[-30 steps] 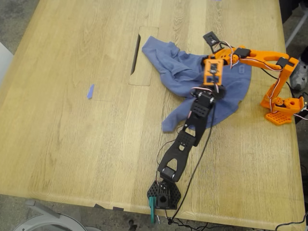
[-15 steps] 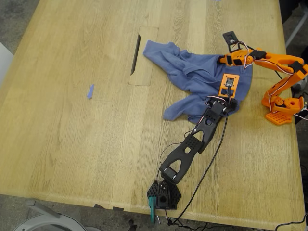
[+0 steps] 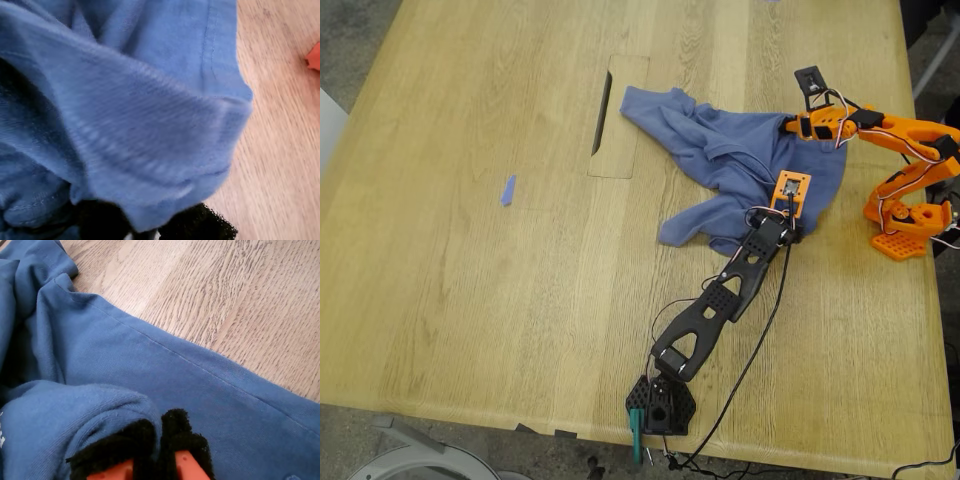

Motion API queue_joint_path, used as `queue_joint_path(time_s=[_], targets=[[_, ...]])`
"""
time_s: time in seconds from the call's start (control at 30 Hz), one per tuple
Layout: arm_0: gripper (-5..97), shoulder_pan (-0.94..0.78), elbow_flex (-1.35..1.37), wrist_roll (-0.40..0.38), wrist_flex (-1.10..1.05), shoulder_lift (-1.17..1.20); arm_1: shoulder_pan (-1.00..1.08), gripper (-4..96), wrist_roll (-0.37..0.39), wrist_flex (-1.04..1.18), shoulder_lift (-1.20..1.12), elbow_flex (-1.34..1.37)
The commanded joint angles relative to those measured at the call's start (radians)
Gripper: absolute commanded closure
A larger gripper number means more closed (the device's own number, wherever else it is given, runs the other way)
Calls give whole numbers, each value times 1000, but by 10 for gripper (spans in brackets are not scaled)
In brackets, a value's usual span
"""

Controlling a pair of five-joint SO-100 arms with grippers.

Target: Fold a T-shirt

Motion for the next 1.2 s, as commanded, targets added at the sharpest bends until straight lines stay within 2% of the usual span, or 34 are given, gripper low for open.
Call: queue_joint_path(time_s=[0.0, 0.07, 0.17, 0.47, 0.73, 0.87, 1.17], targets=[[653, -32, -34, 63, -17, 38, 25, 913, 5, 8, 67, -11], [447, -34, -34, 107, -17, 54, 25, 913, 5, 15, 74, -11], [339, -32, -35, 133, -8, 72, 23, 913, 5, 23, 81, -11], [256, -3, -32, 183, 57, 92, -11, 913, 2, 29, 86, -15], [199, 14, -32, 295, 74, 0, -35, 913, 0, 32, 87, -28], [163, -14, -31, 322, 52, -55, -48, 913, -2, 38, 92, -37], [163, -112, -28, 431, 14, -129, -74, 913, -3, 46, 107, -38]])
